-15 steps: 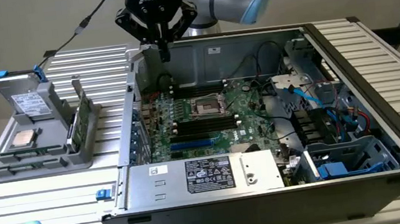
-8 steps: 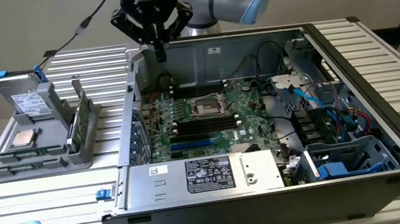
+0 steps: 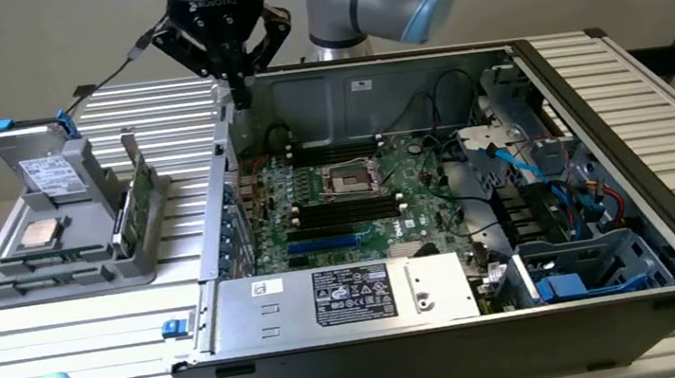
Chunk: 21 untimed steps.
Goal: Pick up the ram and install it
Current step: 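Reach for the ram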
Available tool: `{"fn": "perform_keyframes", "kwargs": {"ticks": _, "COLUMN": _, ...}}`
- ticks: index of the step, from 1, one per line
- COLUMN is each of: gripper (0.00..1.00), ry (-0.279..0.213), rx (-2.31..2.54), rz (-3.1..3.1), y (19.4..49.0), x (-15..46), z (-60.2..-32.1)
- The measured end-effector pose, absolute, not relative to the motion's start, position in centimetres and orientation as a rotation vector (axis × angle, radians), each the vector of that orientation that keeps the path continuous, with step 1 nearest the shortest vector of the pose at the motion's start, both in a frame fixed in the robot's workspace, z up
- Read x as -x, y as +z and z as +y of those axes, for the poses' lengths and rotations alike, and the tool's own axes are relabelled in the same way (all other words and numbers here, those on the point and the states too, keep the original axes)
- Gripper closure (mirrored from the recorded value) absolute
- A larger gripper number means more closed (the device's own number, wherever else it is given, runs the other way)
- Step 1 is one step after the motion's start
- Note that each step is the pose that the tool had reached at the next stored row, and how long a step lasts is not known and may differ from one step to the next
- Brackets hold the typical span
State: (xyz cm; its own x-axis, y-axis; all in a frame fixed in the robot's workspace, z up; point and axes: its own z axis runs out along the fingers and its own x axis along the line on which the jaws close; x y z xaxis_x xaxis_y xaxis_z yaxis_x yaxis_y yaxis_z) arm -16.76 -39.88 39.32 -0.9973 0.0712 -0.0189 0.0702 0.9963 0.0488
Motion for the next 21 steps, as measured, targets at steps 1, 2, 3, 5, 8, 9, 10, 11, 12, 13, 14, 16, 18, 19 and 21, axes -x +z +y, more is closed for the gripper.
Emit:
{"fn": "perform_keyframes", "kwargs": {"ticks": 1, "gripper": 0.9, "ry": 0.075, "rx": -0.111, "rz": 3.118, "y": 39.3, "x": 17.2, "z": -39.9}}
{"fn": "perform_keyframes", "kwargs": {"ticks": 2, "gripper": 0.9, "ry": 0.075, "rx": -0.11, "rz": 3.118, "y": 39.3, "x": 17.7, "z": -39.9}}
{"fn": "perform_keyframes", "kwargs": {"ticks": 3, "gripper": 0.9, "ry": 0.075, "rx": -0.11, "rz": 3.118, "y": 39.3, "x": 18.1, "z": -39.9}}
{"fn": "perform_keyframes", "kwargs": {"ticks": 5, "gripper": 0.9, "ry": 0.075, "rx": -0.11, "rz": 3.118, "y": 39.3, "x": 19.0, "z": -39.9}}
{"fn": "perform_keyframes", "kwargs": {"ticks": 8, "gripper": 0.9, "ry": 0.076, "rx": -0.11, "rz": 3.118, "y": 39.3, "x": 20.4, "z": -39.9}}
{"fn": "perform_keyframes", "kwargs": {"ticks": 9, "gripper": 0.9, "ry": 0.076, "rx": -0.111, "rz": 3.118, "y": 39.3, "x": 20.8, "z": -40.0}}
{"fn": "perform_keyframes", "kwargs": {"ticks": 10, "gripper": 0.9, "ry": 0.076, "rx": -0.11, "rz": 3.118, "y": 39.3, "x": 21.2, "z": -40.0}}
{"fn": "perform_keyframes", "kwargs": {"ticks": 11, "gripper": 0.9, "ry": 0.076, "rx": -0.11, "rz": 3.118, "y": 39.3, "x": 21.6, "z": -40.0}}
{"fn": "perform_keyframes", "kwargs": {"ticks": 12, "gripper": 0.9, "ry": 0.076, "rx": -0.11, "rz": 3.118, "y": 39.3, "x": 22.0, "z": -40.0}}
{"fn": "perform_keyframes", "kwargs": {"ticks": 13, "gripper": 0.9, "ry": 0.076, "rx": -0.111, "rz": 3.118, "y": 39.3, "x": 22.3, "z": -40.1}}
{"fn": "perform_keyframes", "kwargs": {"ticks": 14, "gripper": 0.9, "ry": 0.076, "rx": -0.111, "rz": 3.118, "y": 39.3, "x": 22.7, "z": -40.1}}
{"fn": "perform_keyframes", "kwargs": {"ticks": 16, "gripper": 0.9, "ry": 0.076, "rx": -0.11, "rz": 3.118, "y": 39.3, "x": 23.4, "z": -40.2}}
{"fn": "perform_keyframes", "kwargs": {"ticks": 18, "gripper": 0.9, "ry": 0.076, "rx": -0.11, "rz": 3.118, "y": 39.3, "x": 24.1, "z": -40.3}}
{"fn": "perform_keyframes", "kwargs": {"ticks": 19, "gripper": 0.9, "ry": 0.076, "rx": -0.11, "rz": 3.118, "y": 39.3, "x": 24.5, "z": -40.3}}
{"fn": "perform_keyframes", "kwargs": {"ticks": 21, "gripper": 0.9, "ry": 0.076, "rx": -0.111, "rz": 3.118, "y": 39.3, "x": 25.2, "z": -40.4}}
